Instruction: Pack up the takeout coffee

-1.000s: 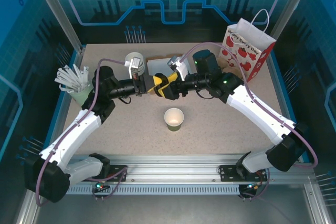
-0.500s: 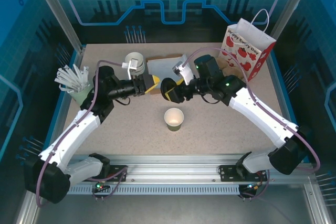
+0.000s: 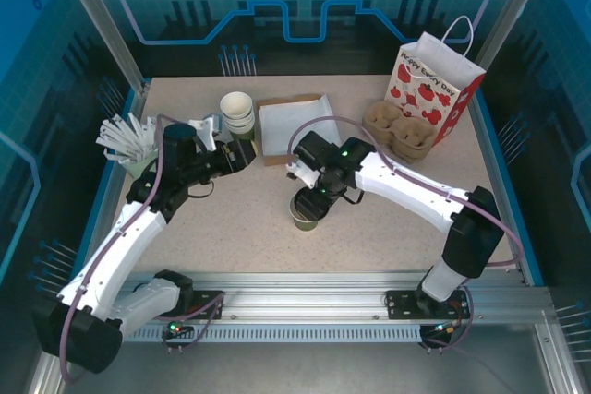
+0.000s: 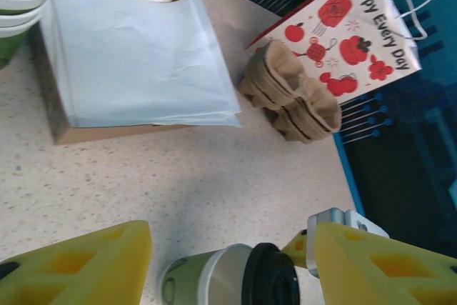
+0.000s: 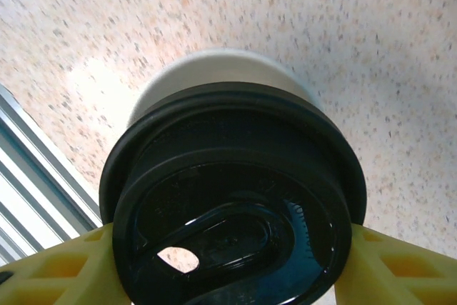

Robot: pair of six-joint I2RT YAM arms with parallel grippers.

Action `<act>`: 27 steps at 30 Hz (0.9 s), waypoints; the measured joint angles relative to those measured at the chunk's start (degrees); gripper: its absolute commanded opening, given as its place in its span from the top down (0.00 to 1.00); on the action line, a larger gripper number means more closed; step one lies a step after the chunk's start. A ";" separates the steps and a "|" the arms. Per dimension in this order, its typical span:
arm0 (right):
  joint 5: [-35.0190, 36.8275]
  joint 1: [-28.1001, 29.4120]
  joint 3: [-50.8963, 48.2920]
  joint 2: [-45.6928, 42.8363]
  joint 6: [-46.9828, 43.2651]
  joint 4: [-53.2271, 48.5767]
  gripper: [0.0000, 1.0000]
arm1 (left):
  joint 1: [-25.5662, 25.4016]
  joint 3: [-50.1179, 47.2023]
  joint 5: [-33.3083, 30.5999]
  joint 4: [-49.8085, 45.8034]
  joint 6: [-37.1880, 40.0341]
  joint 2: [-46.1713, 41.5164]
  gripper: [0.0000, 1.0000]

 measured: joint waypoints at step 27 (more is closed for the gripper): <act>4.11 2.82 13.40 12.24 -2.80 -9.57 0.47 | 0.35 -1.60 -7.54 -5.84 6.54 -5.55 0.35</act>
